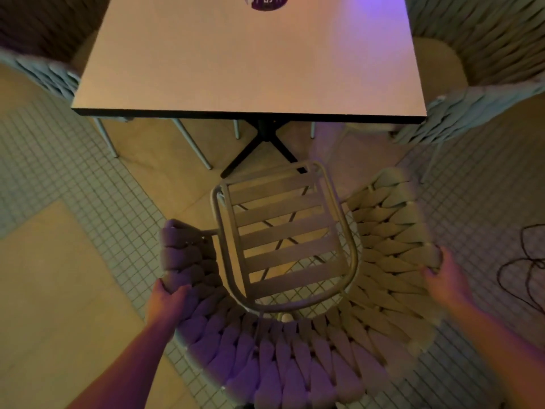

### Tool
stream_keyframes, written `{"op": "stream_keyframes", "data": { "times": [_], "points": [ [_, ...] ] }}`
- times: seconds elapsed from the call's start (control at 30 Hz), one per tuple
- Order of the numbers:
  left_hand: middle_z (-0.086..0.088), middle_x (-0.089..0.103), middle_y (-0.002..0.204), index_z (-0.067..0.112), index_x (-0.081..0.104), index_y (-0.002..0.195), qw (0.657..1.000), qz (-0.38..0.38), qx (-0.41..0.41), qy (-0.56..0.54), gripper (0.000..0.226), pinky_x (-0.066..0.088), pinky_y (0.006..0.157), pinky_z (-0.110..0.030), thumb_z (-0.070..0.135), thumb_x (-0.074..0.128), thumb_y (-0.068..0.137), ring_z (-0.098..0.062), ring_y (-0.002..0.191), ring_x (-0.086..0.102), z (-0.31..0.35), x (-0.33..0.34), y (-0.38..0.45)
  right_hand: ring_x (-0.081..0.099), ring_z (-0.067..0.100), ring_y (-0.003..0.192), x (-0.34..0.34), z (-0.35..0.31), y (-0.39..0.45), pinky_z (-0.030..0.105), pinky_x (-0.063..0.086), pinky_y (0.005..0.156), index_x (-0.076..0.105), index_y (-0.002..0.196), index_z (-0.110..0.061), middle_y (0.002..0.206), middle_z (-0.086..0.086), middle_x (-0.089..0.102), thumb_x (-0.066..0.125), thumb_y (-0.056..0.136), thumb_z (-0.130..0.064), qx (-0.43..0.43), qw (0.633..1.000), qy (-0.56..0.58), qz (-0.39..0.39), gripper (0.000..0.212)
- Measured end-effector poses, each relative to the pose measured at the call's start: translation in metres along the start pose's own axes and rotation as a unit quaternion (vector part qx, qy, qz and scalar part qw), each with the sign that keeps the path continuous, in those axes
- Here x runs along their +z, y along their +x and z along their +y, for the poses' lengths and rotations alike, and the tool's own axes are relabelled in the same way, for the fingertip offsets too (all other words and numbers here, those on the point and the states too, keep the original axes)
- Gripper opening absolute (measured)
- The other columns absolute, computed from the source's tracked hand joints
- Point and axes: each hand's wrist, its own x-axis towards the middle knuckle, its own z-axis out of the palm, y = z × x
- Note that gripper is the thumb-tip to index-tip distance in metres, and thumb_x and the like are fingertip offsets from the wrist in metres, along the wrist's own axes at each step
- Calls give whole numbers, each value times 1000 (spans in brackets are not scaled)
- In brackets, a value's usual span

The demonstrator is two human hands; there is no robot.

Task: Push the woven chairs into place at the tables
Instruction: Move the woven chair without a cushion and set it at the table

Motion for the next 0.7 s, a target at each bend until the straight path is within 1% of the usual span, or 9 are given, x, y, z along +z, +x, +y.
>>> {"op": "stream_keyframes", "data": {
  "times": [0.07,0.13,0.2,0.33,0.43,0.5,0.53,0.6,0.7],
  "points": [
    [-15,59,86,4,55,97,1000,2,4,8,33,38,63,-37,21,75,77,-31,78,56,3,-9,14,58,38,105,9,-2,-10,37,42,74,37,138,-10,125,23,59,60,88,-15,9,1000,13,-2,55],
    [-17,59,85,5,54,93,1000,2,9,23,32,37,62,-37,21,76,76,-30,76,54,3,-20,31,59,37,105,21,-3,-25,38,43,77,38,137,-9,125,22,59,62,87,-14,13,999,36,-3,55],
    [-18,60,86,5,55,93,999,0,10,34,32,40,64,-39,21,77,76,-30,76,54,6,-31,51,60,36,104,33,-3,-38,36,42,75,41,134,-9,122,21,61,65,86,-15,12,999,49,8,54],
    [-18,63,88,5,59,99,999,0,25,41,34,45,69,-41,20,79,75,-33,80,58,13,-47,81,63,37,100,49,-8,-50,33,39,69,44,129,-5,116,21,64,66,85,-18,8,999,49,14,51],
    [-19,65,89,9,59,95,999,-4,30,45,31,48,70,-44,21,79,75,-34,79,59,18,-55,101,62,39,101,59,-18,-54,37,43,73,45,126,-2,115,24,63,66,85,-14,26,997,69,11,48],
    [-19,64,90,7,60,98,998,-6,31,50,34,51,75,-48,22,79,75,-36,84,61,20,-58,111,62,40,102,64,-24,-58,42,46,79,45,126,-2,115,25,63,66,84,-13,38,996,80,12,48],
    [-17,63,90,6,60,100,998,-7,33,56,36,51,76,-48,23,79,75,-36,84,61,21,-60,116,62,40,103,67,-26,-59,43,46,81,46,127,-1,116,26,63,66,84,-13,41,996,80,16,49],
    [-16,63,89,6,60,101,998,-10,39,55,36,50,75,-46,23,79,75,-33,82,59,24,-63,122,62,41,104,71,-29,-62,40,44,77,46,128,-1,117,26,62,67,83,-13,45,996,76,24,50],
    [-17,66,88,6,61,97,997,-20,48,57,34,51,74,-47,25,79,74,-36,83,62,29,-66,128,61,40,103,74,-32,-66,34,38,71,45,128,-2,118,24,62,64,85,-15,53,996,61,26,49]
  ]
}}
